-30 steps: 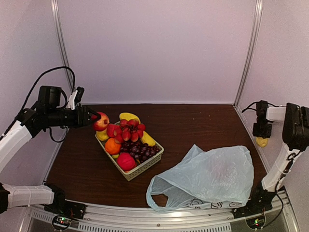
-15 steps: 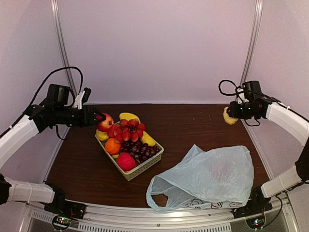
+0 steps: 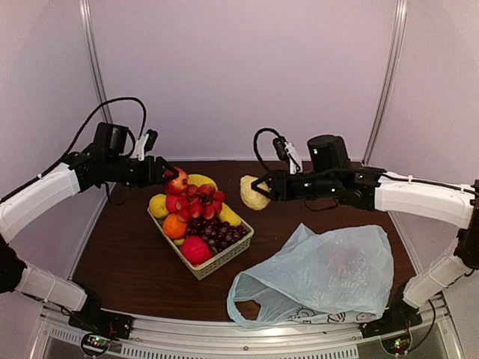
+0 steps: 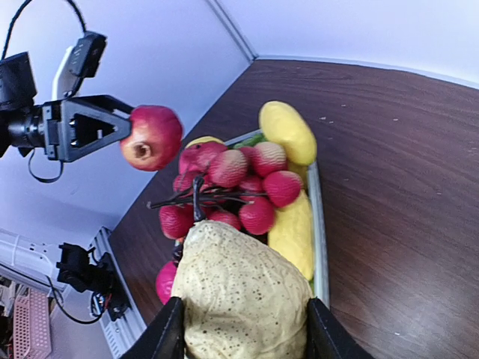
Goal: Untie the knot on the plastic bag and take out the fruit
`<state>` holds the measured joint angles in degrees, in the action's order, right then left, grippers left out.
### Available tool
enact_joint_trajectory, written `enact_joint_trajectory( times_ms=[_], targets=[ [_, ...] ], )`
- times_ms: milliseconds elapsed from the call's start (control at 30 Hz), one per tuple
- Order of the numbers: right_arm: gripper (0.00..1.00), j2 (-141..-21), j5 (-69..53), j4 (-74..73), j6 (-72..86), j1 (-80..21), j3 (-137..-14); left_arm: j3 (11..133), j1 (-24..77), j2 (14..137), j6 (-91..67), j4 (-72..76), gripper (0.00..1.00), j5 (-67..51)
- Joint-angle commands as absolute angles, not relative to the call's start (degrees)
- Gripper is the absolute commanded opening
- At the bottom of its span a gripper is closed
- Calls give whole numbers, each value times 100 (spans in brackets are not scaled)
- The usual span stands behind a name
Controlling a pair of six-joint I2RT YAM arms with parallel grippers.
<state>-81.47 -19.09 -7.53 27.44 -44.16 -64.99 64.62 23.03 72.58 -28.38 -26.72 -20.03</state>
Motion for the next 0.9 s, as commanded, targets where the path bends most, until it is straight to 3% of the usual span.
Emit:
enact_joint_trajectory(
  times_ms=[0,867],
  targets=[
    [39,-8677,-2125,590,3270,-4845,-6357,6657,2382,7431,-2704,-2333,44,-1898],
    [38,-10134,-1335,1821,3668,-5411,-6049,6246,2399,7744,-2631,-1956,44,-2048]
  ],
)
